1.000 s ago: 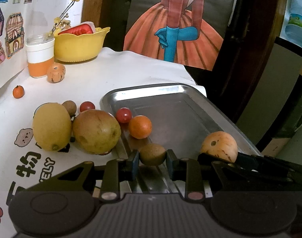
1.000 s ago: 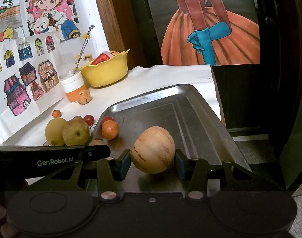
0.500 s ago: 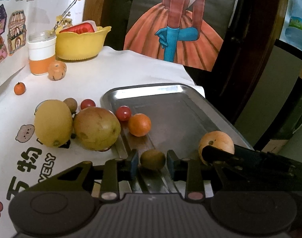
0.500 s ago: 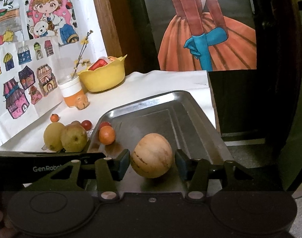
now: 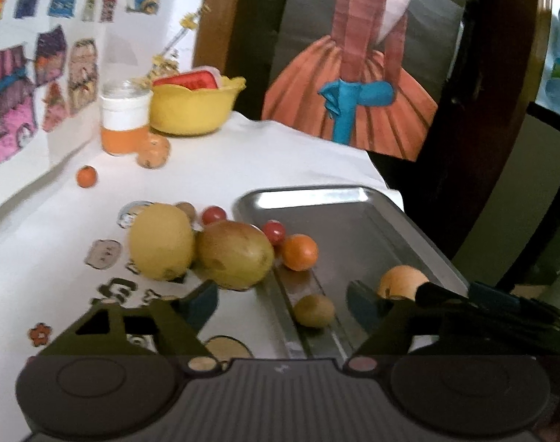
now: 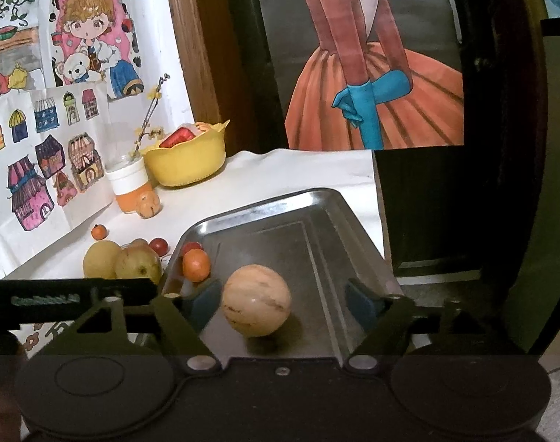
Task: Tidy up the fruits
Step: 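Carry the melon with the right tool onto the tray while the left tool places the kiwi there, then open both tools and withdraw them from the tray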
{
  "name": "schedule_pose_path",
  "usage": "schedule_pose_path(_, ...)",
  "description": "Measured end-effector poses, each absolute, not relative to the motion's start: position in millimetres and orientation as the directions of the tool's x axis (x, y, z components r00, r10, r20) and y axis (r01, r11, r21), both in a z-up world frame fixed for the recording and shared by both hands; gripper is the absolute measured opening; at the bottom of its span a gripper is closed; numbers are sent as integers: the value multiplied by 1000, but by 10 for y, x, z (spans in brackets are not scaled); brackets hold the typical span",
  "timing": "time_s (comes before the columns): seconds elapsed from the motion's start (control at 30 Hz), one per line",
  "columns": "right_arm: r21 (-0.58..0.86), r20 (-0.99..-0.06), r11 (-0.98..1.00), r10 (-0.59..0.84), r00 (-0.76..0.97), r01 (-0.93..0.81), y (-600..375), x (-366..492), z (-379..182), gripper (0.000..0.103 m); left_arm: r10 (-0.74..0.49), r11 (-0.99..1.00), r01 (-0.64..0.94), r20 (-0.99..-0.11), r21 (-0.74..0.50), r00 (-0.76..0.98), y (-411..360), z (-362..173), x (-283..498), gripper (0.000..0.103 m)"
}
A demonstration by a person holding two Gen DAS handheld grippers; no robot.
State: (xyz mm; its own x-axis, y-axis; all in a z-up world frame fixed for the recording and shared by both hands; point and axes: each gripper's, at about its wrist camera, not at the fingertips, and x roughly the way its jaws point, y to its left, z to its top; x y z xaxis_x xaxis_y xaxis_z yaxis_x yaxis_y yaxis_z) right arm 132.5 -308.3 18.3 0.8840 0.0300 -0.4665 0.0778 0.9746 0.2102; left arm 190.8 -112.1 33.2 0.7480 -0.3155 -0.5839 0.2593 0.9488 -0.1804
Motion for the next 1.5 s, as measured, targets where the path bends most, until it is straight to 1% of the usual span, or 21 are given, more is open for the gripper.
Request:
schedule_pose_path(0.03, 208, -463, 975, 26, 886, 80, -3079, 1307, 199, 86, -310, 951, 254, -577, -177, 755, -1089, 357, 1883, 89)
schedule_pose_path(0.07, 206, -460, 975, 23, 888, 81, -3073, 1293, 212, 90, -305, 952, 250, -572, -175, 762, -1060, 378, 1860, 90)
schedule_pose_path(0.1, 202, -456, 976, 20, 890, 82, -3064, 1275, 229, 95, -301, 954, 247, -567, -173, 767, -1035, 398, 1842, 95)
schedule_pose_path(0.13, 197, -451, 977, 17, 892, 82, -3049, 1256, 251, 97, -297, 955, 242, -561, -171, 773, -1006, 415, 1823, 99)
schedule_pose_path(0.2, 185, -443, 980, 12, 897, 78, -3021, 1214, 291, 102, -284, 959, 230, -547, -166, 788, -937, 451, 1771, 103)
schedule_pose_path(0.47, 138, -444, 989, 6, 896, 62, -2845, 1064, 427, 102, -242, 970, 196, -526, -142, 815, -649, 509, 1554, 103)
schedule_pose_path(0.67, 117, -470, 992, 22, 883, 38, -2649, 949, 444, 102, -204, 978, 149, -529, -146, 824, -355, 492, 1450, 103)
schedule_pose_path(1.1, 75, -560, 987, 158, 813, -140, -1865, 837, 351, 102, -112, 987, 22, -586, -158, 802, 318, 295, 1328, 103)
schedule_pose_path(1.3, 78, -600, 972, 224, 768, -222, -1500, 863, 288, 102, -66, 990, -23, -592, -142, 803, 580, 248, 1277, 103)
schedule_pose_path(1.5, 60, -614, 958, 257, 746, -281, -1234, 948, 265, 102, -46, 987, -55, -599, -148, 799, 772, 213, 1291, 103)
